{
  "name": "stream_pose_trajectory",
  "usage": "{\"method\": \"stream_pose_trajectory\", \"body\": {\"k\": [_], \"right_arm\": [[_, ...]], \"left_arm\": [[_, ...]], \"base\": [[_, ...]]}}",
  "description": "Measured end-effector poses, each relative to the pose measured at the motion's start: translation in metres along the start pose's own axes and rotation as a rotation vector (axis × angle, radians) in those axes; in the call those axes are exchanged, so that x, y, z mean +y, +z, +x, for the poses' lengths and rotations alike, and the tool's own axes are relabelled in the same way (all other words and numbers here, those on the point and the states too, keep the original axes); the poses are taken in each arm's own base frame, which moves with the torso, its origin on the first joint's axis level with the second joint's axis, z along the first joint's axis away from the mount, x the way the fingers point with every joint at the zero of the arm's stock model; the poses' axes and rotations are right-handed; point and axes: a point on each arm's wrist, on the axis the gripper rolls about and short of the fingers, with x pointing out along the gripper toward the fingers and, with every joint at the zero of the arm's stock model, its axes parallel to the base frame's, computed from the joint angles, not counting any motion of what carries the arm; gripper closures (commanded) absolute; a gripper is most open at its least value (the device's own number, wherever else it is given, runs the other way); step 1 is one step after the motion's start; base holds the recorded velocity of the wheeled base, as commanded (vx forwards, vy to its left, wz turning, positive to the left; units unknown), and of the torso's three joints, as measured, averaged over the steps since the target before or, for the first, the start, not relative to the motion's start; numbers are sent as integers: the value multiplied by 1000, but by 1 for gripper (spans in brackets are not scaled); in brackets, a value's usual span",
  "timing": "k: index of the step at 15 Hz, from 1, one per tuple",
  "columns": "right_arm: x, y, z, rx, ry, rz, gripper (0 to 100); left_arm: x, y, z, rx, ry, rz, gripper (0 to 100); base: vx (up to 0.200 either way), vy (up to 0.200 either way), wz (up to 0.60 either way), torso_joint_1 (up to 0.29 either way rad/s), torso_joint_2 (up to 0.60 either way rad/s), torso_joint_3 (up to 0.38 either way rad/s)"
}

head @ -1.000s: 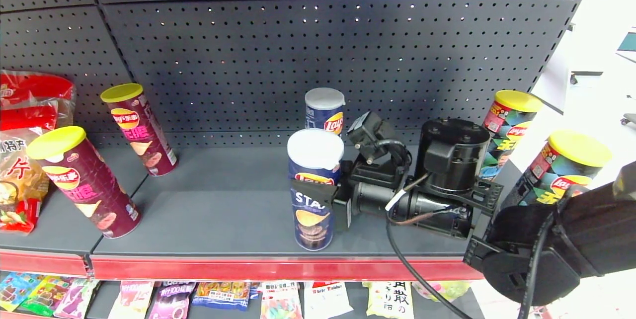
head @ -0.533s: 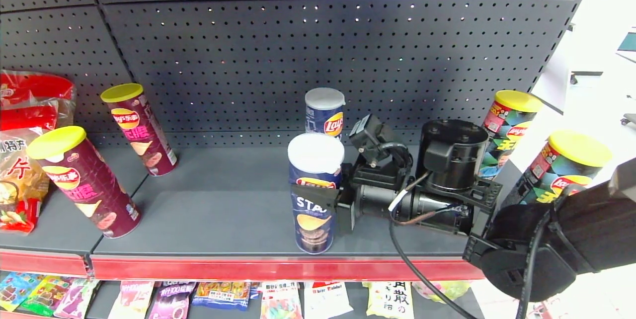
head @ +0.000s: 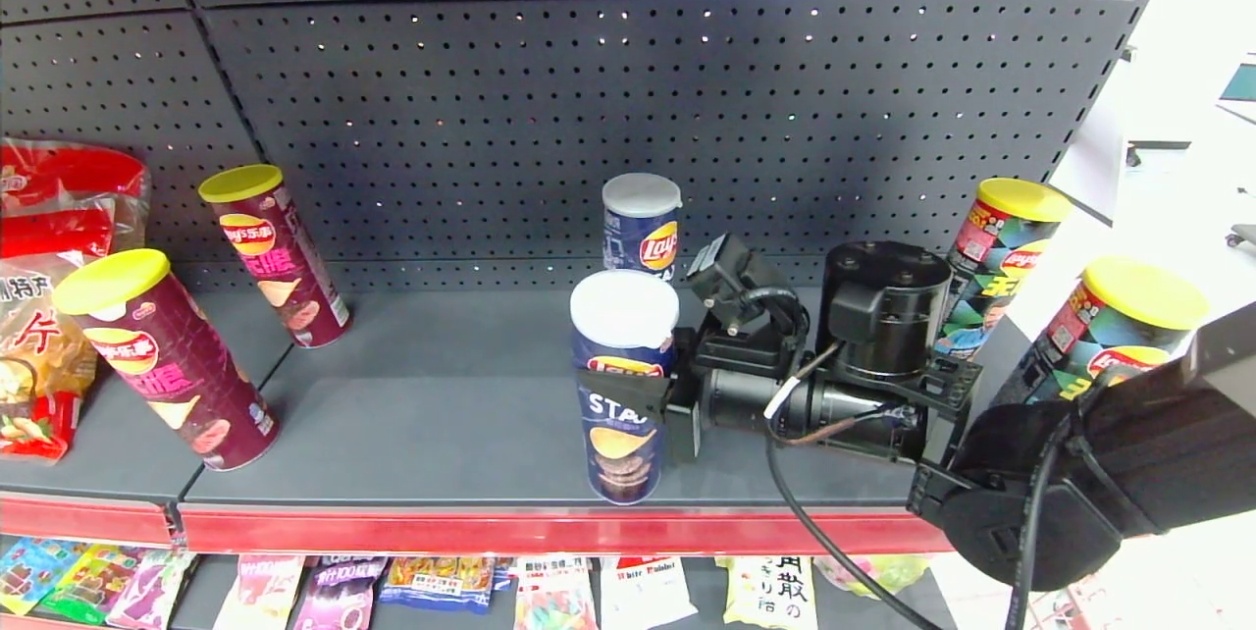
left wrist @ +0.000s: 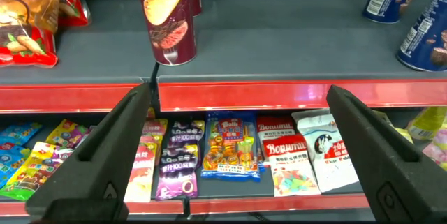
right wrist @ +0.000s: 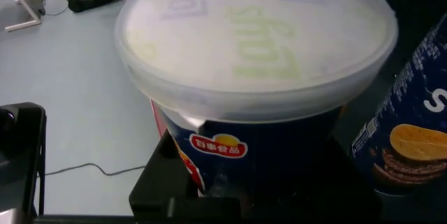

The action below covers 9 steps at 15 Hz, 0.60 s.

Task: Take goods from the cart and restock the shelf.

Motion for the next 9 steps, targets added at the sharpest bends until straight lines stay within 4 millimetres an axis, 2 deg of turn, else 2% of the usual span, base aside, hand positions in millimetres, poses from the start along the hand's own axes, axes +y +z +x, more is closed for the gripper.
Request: {"method": "stream_pose_trajectory", "body": {"k": [8,9], "right_arm": [[0,-2,0,7,28,6,100],[0,-2,0,7,28,6,0]], "left_arm": [[0,0,0,0,-1,0,0],[0,0,0,0,-1,0,0]], "base": [[0,0,0,0,0,0],[0,0,0,0,0,0]]}}
